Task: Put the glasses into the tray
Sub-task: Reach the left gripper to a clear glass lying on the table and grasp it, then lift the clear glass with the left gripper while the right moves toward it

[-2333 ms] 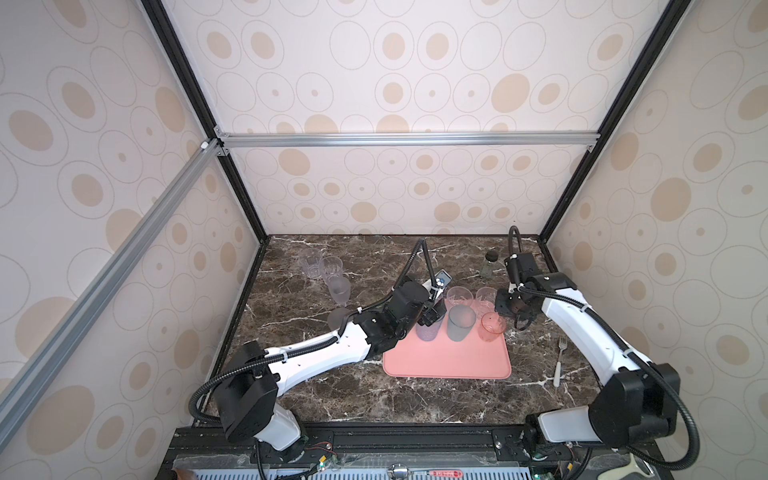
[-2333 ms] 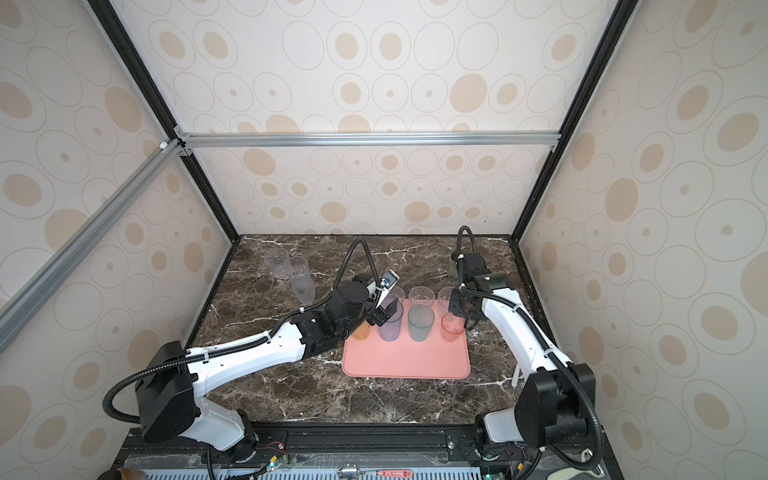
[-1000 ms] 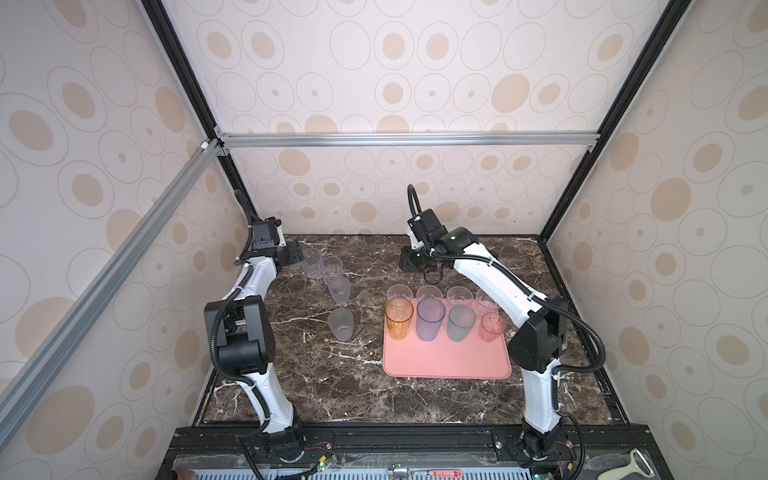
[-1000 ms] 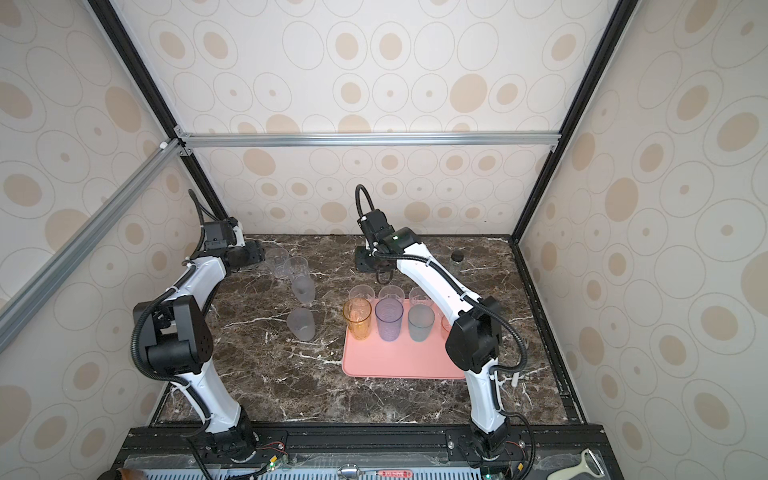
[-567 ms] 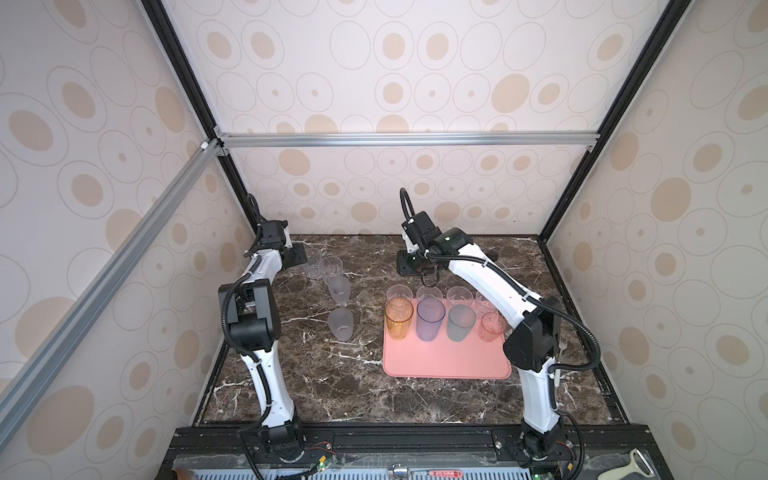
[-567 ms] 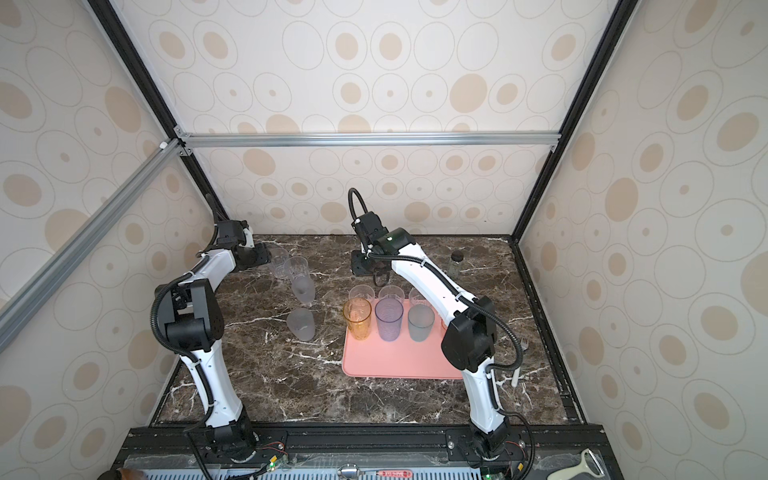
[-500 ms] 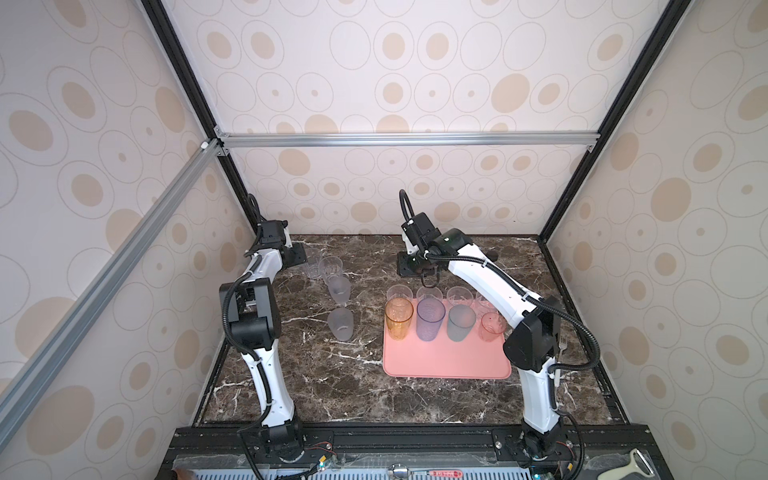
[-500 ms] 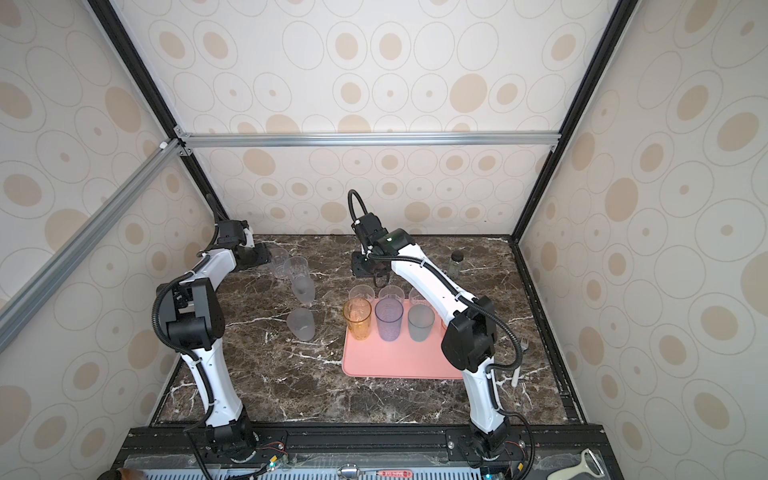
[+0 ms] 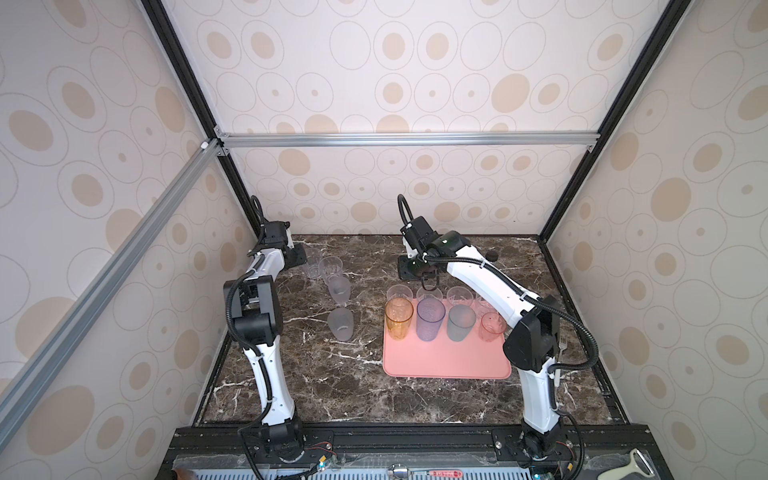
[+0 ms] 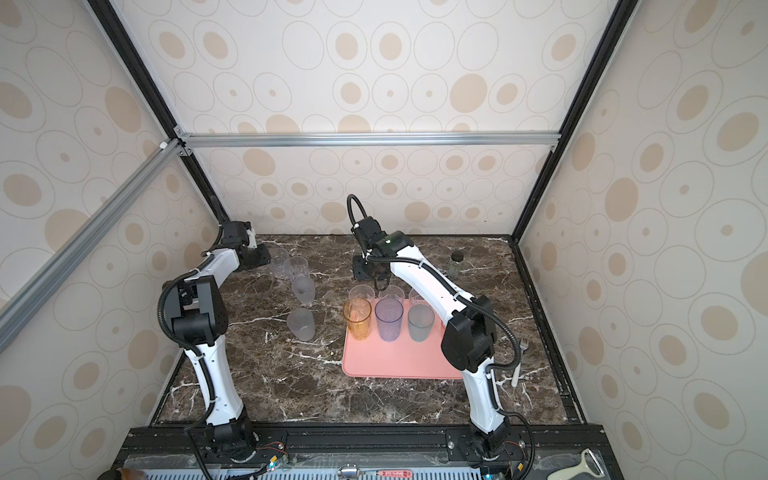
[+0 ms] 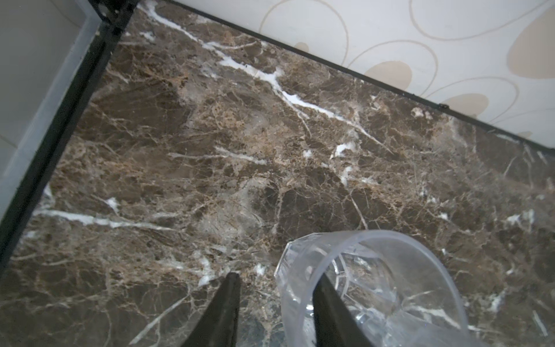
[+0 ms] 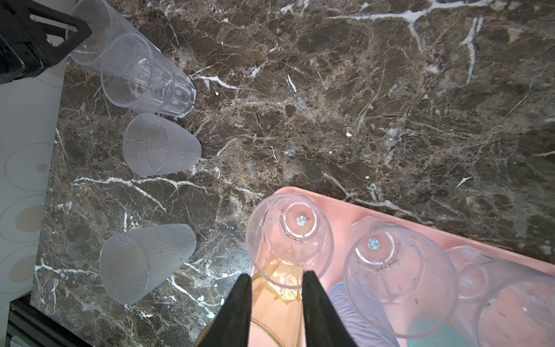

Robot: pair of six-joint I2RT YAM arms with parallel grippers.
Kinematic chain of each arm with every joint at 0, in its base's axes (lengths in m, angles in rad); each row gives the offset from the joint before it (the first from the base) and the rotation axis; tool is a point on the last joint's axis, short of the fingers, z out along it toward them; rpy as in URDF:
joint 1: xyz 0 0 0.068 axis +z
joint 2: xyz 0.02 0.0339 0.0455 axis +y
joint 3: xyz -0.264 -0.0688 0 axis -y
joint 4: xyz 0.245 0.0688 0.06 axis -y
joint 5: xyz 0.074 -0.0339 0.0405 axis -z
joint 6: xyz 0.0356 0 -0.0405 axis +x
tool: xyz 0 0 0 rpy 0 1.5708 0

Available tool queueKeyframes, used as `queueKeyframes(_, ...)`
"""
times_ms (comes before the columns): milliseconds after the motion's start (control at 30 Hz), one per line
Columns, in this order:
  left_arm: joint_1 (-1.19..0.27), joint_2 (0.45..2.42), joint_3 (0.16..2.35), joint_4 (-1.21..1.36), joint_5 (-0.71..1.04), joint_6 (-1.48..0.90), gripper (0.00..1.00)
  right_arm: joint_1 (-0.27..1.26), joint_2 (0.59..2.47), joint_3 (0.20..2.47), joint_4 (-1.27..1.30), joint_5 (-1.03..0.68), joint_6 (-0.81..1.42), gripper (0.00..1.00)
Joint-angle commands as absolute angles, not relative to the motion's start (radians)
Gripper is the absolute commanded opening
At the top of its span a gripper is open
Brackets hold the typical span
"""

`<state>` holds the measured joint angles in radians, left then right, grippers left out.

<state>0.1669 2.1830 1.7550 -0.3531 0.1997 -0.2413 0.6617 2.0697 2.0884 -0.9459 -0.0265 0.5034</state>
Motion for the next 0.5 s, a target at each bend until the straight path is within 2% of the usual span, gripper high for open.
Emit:
queueKeyframes(0,0.158,2.201,1.800,-0.354,0.193,-0.247,0.31,0.672,2.037,2.083,-0.971,-0.013,0.494,0.32)
queueKeyframes(467,0.159,2.098,1.723,-0.333,0.170,-0.248,0.08,0.678,2.038,2.098,-0.986,0.021,0.483,0.31)
